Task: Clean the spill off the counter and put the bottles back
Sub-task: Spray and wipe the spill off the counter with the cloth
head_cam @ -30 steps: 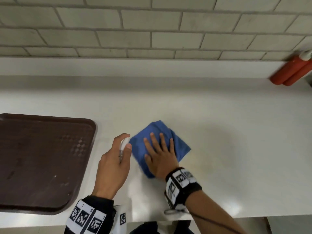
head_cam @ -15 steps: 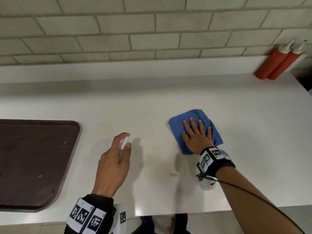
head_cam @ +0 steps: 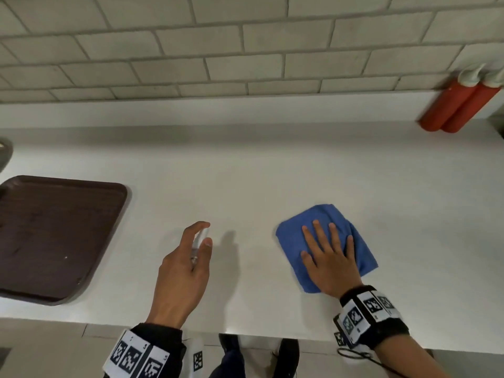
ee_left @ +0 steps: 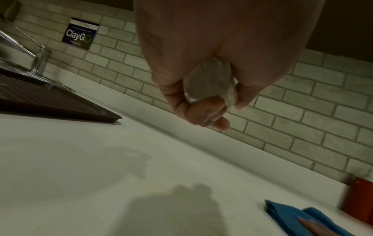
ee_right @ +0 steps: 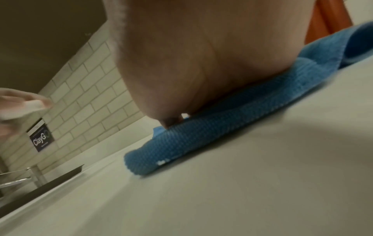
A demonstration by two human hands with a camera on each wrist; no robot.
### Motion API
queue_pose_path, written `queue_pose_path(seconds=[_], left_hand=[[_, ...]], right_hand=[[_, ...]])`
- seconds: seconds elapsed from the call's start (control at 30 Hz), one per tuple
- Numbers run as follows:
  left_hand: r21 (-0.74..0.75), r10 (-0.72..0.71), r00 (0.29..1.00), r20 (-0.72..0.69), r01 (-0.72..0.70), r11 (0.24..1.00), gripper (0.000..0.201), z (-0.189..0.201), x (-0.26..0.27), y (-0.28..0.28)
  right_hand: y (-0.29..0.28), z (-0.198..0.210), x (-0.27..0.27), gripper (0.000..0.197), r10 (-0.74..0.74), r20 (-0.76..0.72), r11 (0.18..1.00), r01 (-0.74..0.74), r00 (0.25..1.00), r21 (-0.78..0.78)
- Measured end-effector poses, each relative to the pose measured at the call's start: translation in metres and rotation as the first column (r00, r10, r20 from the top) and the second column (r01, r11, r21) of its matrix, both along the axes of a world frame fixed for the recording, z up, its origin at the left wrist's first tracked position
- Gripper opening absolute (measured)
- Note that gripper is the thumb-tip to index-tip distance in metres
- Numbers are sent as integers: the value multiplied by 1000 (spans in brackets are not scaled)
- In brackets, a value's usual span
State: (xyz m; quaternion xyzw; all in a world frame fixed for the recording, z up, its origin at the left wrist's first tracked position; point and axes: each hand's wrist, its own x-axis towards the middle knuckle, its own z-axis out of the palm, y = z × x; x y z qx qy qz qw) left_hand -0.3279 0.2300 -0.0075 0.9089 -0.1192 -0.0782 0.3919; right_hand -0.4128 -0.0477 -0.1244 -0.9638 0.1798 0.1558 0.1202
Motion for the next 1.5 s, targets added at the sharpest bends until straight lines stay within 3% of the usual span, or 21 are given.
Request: queue_pose_path(seconds=[0.13,0.27,0.37,0.5,0.63,0.73,0.8,0.93,1.07,1.17,1.27,1.4,1.5], left_hand=[[0,32,999,2,-32,999,28,4,-11,0],[-8,69,997,28,-69,998,28,8,-10,9],[-11,103,995,19,-103,995,30,9,-6,23],[-23,129,992,17,-129,991,30,6,3,48],[-9,134,991,15,-134,991,29,4,15,71],[-14,121,993,6,-121,993,28,2,22,82],[-19,114,993,-3,-114,993,28,-1,27,88],[-14,101,995,-18,-102,995,28,-10,37,102],[-27,92,995,-46,-93,995,29,-17,50,113],[-35,85,995,-54,-87,996,29,-20,62,117],[-24,49,997,-60,-50,998,31,-24,75,118],[-10,-4,998,-55,4,1000,31,-28,85,112],[-24,-53,997,-62,52,998,31,-28,86,103]], right_hand=[[11,1,70,66,-18,-31,1000,18,999,18],[69,8,104,62,120,-28,993,-119,992,23],[126,8,81,72,313,-26,949,-311,949,46],[139,0,24,57,401,86,915,-404,912,18],[91,-1,20,61,284,48,958,-285,958,22],[63,5,56,74,147,-30,989,-148,989,0],[57,4,87,69,51,-39,999,-52,998,-16],[82,6,152,60,-20,-37,999,19,999,-26],[142,10,183,60,110,-56,994,-108,992,27],[194,7,156,61,283,37,958,-284,958,37],[222,-1,108,57,360,117,932,-362,926,-4],[198,0,52,56,284,114,959,-283,952,-22],[154,4,22,57,129,51,992,-128,990,-22]])
